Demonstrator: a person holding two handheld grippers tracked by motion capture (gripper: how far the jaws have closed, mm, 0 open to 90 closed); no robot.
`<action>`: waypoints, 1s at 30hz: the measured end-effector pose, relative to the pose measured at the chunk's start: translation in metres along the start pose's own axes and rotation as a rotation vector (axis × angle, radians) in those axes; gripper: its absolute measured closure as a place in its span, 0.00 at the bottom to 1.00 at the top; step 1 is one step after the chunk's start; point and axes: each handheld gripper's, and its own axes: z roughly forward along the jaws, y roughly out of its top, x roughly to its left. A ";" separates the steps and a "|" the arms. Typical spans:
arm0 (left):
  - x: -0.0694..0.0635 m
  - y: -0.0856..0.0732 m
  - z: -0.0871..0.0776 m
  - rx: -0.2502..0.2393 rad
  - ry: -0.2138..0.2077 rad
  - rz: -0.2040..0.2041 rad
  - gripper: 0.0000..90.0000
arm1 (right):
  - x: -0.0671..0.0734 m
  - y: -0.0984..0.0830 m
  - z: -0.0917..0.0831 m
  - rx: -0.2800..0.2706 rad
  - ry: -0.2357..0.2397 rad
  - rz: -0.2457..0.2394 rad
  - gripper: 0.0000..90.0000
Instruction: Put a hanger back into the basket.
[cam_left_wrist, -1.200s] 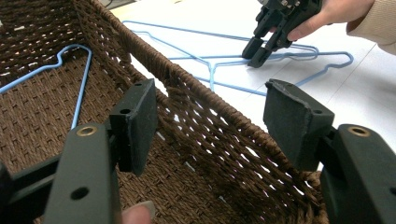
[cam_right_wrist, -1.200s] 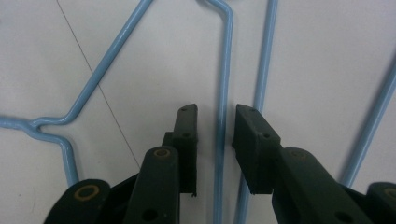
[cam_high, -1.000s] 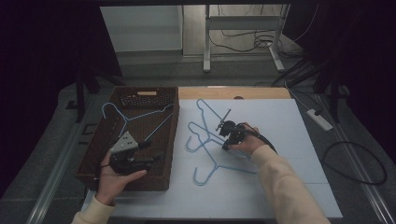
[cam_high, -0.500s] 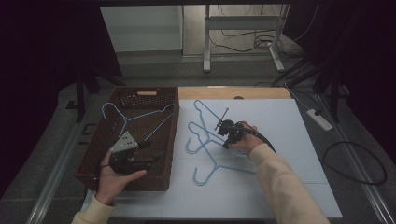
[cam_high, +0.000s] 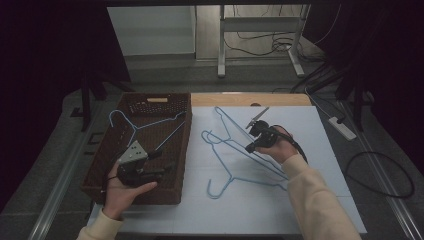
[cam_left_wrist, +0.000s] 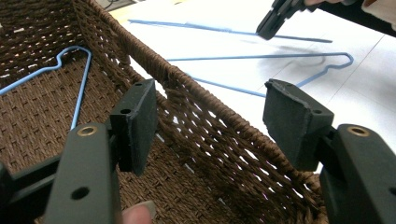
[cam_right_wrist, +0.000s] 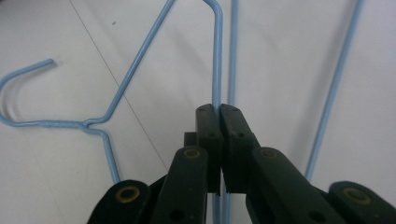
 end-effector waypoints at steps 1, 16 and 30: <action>0.000 0.000 0.000 0.000 0.001 0.000 0.41 | -0.001 -0.002 -0.005 -0.017 -0.002 0.005 0.98; -0.002 0.002 0.002 -0.002 0.002 0.003 0.41 | -0.017 -0.033 -0.057 -0.233 0.036 0.099 0.98; -0.001 0.003 0.002 -0.006 0.006 0.003 0.41 | -0.017 -0.046 -0.075 -0.297 0.079 0.116 0.98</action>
